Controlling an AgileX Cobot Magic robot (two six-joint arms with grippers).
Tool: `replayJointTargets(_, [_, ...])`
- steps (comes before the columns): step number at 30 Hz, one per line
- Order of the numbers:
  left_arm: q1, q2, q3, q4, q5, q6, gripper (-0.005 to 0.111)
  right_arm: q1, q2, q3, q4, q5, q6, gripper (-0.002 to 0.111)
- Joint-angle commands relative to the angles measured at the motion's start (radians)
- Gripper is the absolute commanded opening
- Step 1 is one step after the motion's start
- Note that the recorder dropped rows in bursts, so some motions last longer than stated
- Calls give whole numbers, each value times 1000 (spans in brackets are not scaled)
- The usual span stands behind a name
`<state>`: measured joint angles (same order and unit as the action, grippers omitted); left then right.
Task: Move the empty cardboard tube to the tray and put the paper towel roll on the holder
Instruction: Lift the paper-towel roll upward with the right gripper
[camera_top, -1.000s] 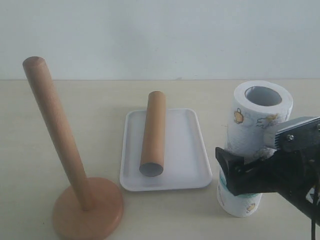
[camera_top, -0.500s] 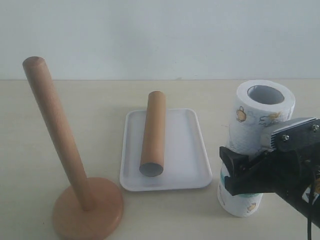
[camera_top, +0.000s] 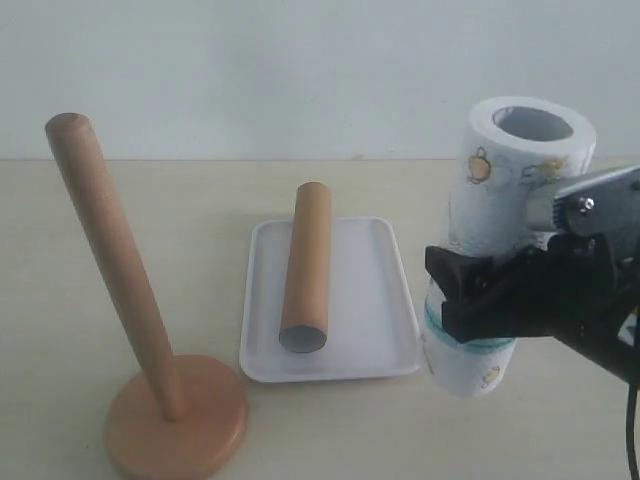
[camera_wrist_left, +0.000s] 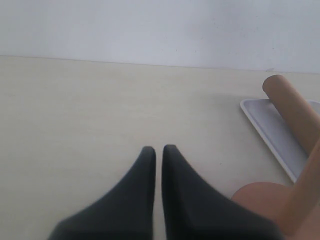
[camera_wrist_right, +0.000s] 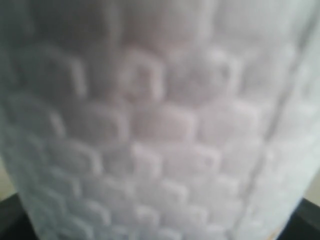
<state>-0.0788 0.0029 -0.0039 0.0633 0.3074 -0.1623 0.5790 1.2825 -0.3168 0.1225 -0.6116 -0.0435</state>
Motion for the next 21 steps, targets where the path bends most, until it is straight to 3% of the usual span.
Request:
replayJointTargets(1, [-5,-3,4,-3,-16,-7,4,0,-104,-112,-43,141,-7,0])
replayJointTargets(11, [-5,-3,4,-3,-16,-7,4,21,-276,-436,-43,548,-8,0])
replayJointTargets(21, [-5,-3,4,-3,-16,-7,4,270,-222,-730,-43,627,-19,0])
